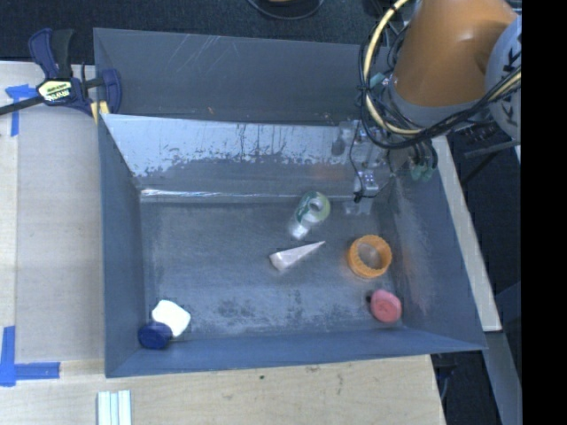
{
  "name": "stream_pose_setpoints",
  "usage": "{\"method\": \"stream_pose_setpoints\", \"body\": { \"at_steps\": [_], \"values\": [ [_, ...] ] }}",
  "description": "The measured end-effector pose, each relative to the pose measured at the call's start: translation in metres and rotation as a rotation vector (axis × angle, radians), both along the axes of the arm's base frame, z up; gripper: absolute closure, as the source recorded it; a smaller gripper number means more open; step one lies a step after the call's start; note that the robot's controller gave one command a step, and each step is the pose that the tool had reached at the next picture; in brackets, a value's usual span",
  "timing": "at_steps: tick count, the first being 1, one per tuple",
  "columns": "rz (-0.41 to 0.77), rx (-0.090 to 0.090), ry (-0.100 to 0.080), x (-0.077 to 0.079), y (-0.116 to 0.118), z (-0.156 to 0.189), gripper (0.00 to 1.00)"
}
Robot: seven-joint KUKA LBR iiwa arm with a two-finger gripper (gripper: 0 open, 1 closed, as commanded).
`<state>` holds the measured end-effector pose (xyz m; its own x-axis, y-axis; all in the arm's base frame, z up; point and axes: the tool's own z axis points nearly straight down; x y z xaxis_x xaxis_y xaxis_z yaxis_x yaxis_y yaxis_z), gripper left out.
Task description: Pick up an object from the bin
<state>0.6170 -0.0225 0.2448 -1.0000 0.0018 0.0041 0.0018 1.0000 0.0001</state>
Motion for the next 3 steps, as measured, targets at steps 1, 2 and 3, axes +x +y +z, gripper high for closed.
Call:
{"method": "stream_pose_setpoints", "body": {
  "at_steps": [1,2,3],
  "values": [
    [0.0,0.0,-0.009,0.001,0.0,0.005,0.0],
    [0.067,0.0,0.003,-0.001,-0.004,-0.073,0.0],
    [0.184,-0.001,-0.016,-0.001,-0.005,-0.051,0.0]
  ]
}}
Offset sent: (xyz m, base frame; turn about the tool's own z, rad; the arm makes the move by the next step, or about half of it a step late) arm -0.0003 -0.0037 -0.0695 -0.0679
